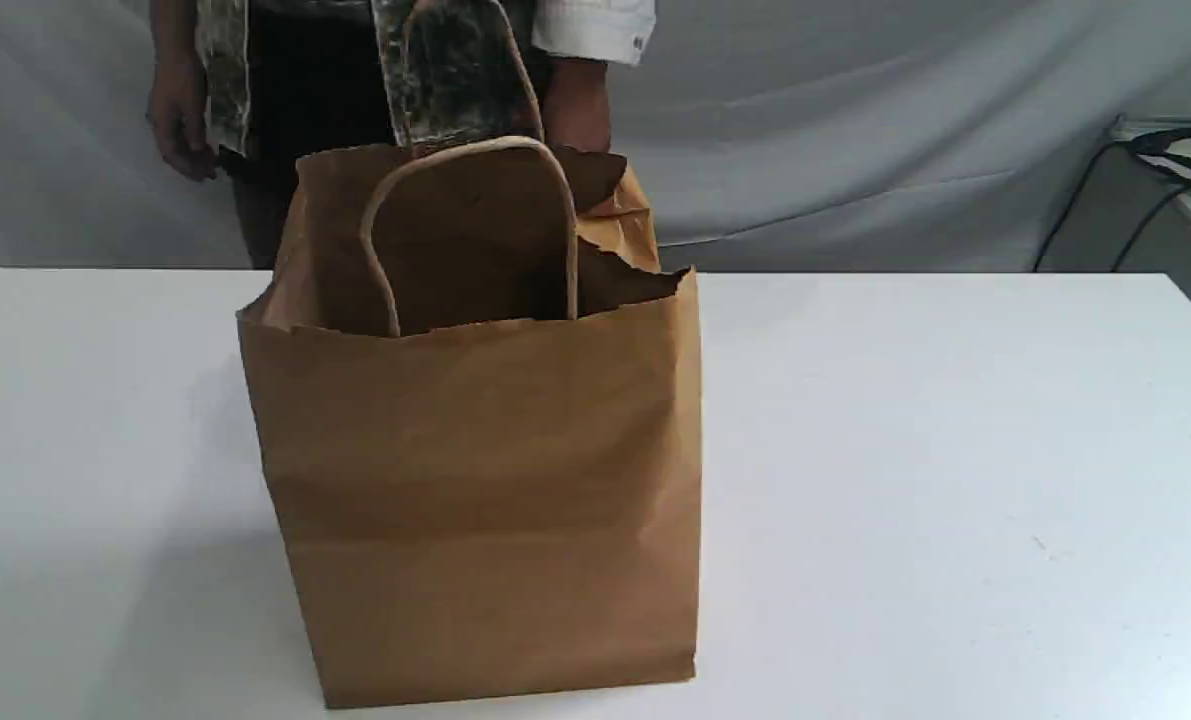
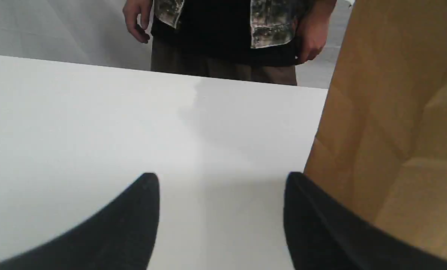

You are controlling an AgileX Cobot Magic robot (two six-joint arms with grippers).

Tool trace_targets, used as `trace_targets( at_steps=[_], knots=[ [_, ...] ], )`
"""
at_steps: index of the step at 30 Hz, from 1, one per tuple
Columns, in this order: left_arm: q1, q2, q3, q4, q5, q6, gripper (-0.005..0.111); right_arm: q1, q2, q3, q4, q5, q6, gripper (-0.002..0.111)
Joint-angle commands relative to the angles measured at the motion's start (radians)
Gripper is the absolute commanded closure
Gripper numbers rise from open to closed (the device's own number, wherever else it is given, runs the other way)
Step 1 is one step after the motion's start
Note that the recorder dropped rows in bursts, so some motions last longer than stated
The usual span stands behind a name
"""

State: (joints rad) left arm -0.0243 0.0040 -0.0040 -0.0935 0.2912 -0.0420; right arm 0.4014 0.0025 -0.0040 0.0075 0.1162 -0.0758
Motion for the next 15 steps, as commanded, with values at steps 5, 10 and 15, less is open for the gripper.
trace_targets(
  at_steps=[5,10,15],
  knots=[
    [0.002,-0.004,0.004,0.000,-0.009,-0.006,0.055,-0.071,-0.003,0.004,-0.069,0.120,-0.006,0.052],
    [0.002,-0.004,0.004,0.000,-0.009,-0.006,0.055,-0.229,-0.003,0.004,-0.069,0.138,-0.006,0.052],
    [0.002,-0.004,0.004,0.000,-0.009,-0.006,0.055,-0.394,-0.003,0.004,-0.069,0.152,-0.006,0.052]
  ],
)
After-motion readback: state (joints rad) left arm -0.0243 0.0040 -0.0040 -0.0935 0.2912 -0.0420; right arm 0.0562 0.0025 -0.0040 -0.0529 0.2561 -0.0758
